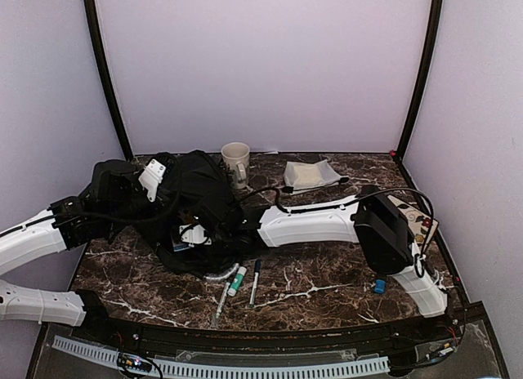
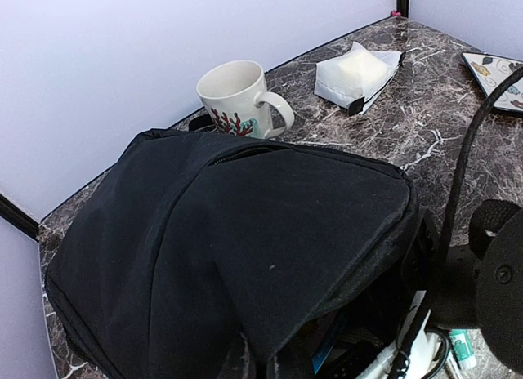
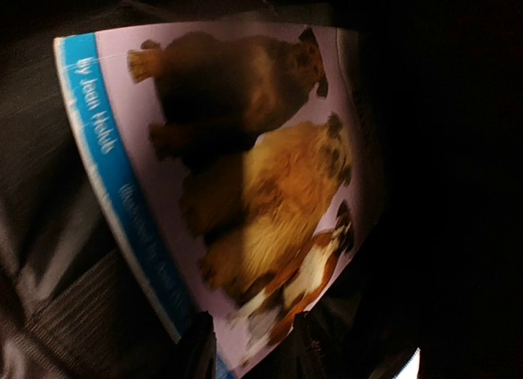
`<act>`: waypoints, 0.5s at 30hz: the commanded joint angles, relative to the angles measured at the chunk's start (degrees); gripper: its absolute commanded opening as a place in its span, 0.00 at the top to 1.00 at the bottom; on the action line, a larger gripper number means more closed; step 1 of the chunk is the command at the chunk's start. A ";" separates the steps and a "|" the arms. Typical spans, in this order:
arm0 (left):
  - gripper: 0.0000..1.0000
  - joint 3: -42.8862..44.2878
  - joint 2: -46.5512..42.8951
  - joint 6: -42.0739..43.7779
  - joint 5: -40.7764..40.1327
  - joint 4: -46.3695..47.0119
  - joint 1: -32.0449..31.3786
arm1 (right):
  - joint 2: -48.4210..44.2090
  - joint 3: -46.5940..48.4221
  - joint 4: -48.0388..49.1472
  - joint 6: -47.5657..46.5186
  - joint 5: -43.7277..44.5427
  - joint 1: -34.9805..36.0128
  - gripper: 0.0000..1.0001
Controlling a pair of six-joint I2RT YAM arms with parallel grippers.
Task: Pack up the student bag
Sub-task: Adjust the book in the largest pocket of the bag.
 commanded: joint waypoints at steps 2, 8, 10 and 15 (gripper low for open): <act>1.00 0.66 -3.33 0.79 2.21 6.48 -0.13 | 3.92 2.56 9.08 -5.79 3.80 -0.31 0.70; 1.00 0.70 -3.55 0.81 2.42 6.48 -0.17 | 3.31 2.20 9.64 -6.19 3.58 -0.31 0.70; 1.00 0.69 -3.47 0.90 2.48 6.38 -0.17 | 1.16 1.01 8.62 -5.40 2.06 -0.25 0.70; 1.00 0.69 -3.55 0.99 2.70 6.27 -0.13 | -3.73 -1.34 2.42 -3.76 -4.35 -0.29 0.70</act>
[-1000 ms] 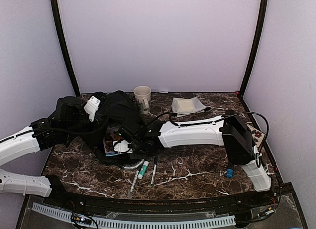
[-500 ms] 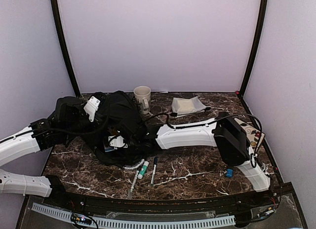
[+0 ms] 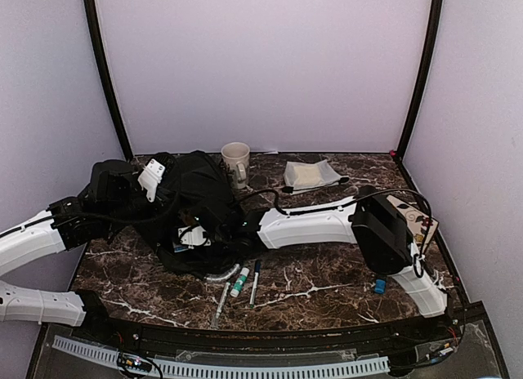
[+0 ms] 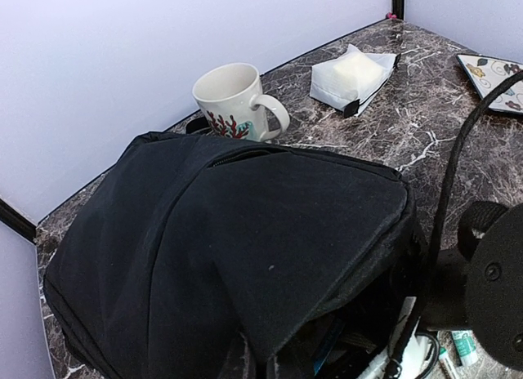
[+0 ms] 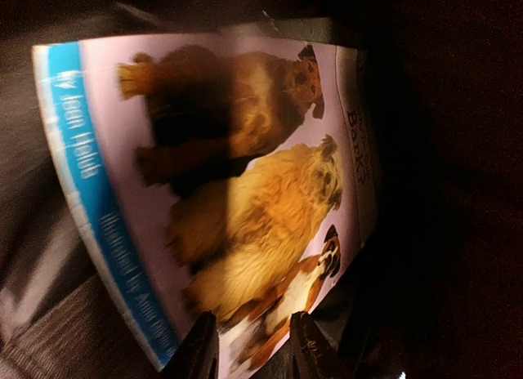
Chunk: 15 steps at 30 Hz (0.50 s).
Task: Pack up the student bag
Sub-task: Adjust the book in the largest pocket of the bag.
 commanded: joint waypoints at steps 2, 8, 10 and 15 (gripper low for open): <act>1.00 0.79 -2.92 0.82 2.48 6.28 -0.12 | -7.29 -2.37 -7.59 0.81 -9.06 -0.24 0.70; 1.00 0.75 -3.09 0.98 3.67 6.28 -0.14 | -7.62 -5.50 -7.81 -0.61 -8.45 -0.26 0.67; 1.00 0.72 -3.09 1.01 3.62 6.21 -0.12 | -7.19 -5.94 -6.39 -0.68 -7.61 -0.23 0.62; 1.00 0.71 -2.84 1.07 3.88 6.27 -0.14 | -4.17 -3.36 -5.93 -1.93 -6.21 -0.84 0.59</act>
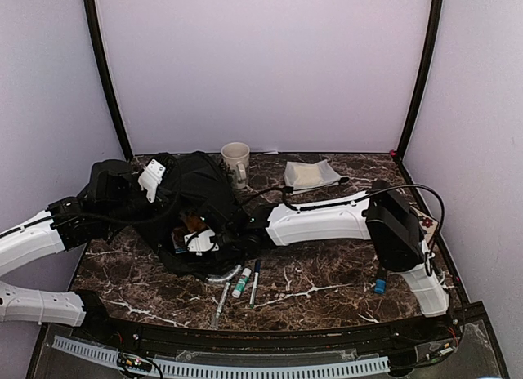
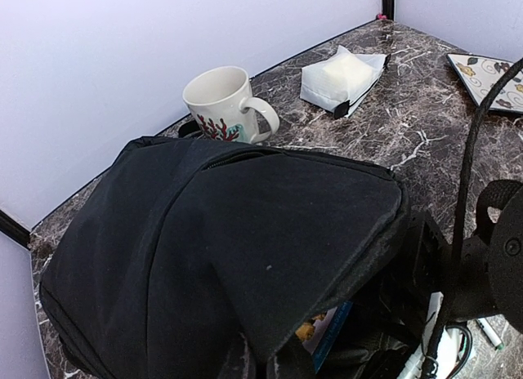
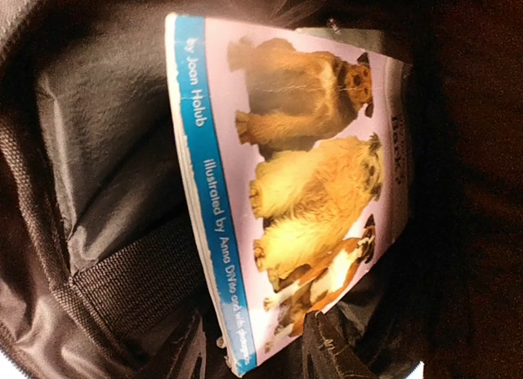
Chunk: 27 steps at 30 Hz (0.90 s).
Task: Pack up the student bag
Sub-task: Adjust the book in the largest pocket of the bag.
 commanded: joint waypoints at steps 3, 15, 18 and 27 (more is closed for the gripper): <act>1.00 0.71 -2.62 0.72 2.16 6.27 -0.21 | 3.84 3.71 1.86 -0.88 1.81 -1.57 0.60; 1.00 0.81 -2.22 0.94 2.38 6.06 -0.25 | 8.17 5.74 13.60 -4.99 5.35 -3.95 0.73; 1.00 0.82 -2.36 0.96 2.35 6.05 -0.19 | 10.47 8.83 14.78 -4.82 6.14 -4.05 0.81; 1.00 0.81 -2.61 1.08 2.11 6.05 -0.24 | 14.64 14.81 15.39 -5.05 7.08 -4.20 0.85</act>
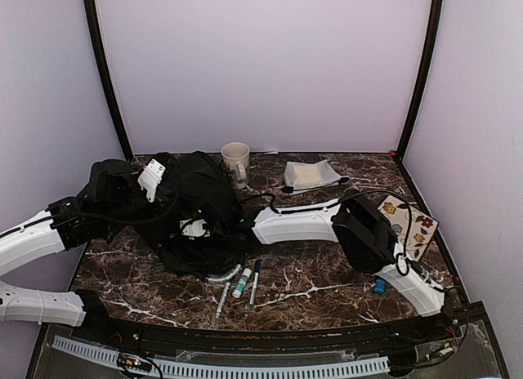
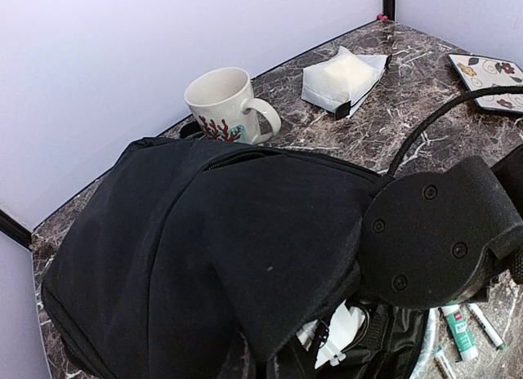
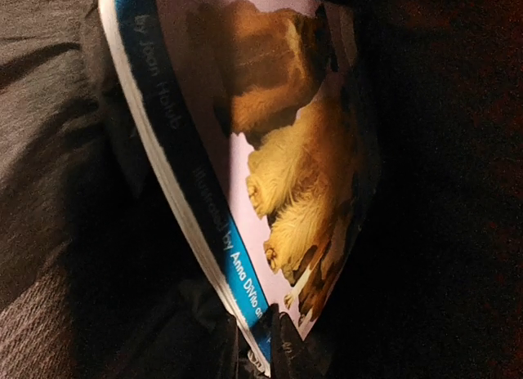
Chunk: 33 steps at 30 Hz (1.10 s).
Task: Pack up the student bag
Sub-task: Adjust the book in the largest pocket of the bag.
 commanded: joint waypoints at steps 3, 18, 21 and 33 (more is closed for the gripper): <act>1.00 0.77 -2.72 0.87 1.99 5.94 -0.23 | 0.38 1.49 3.38 -0.24 1.08 -0.37 0.85; 1.00 0.80 -2.04 0.37 1.34 5.93 -0.21 | -19.07 -15.60 -7.33 2.36 -5.94 5.17 0.65; 1.00 0.68 -1.71 0.35 0.85 5.87 -0.19 | -22.33 -15.70 -18.34 6.42 -12.83 6.05 0.64; 1.00 -0.38 -1.05 1.70 -9.40 6.33 -0.13 | -40.72 -29.31 -32.79 16.77 -24.69 -0.98 0.64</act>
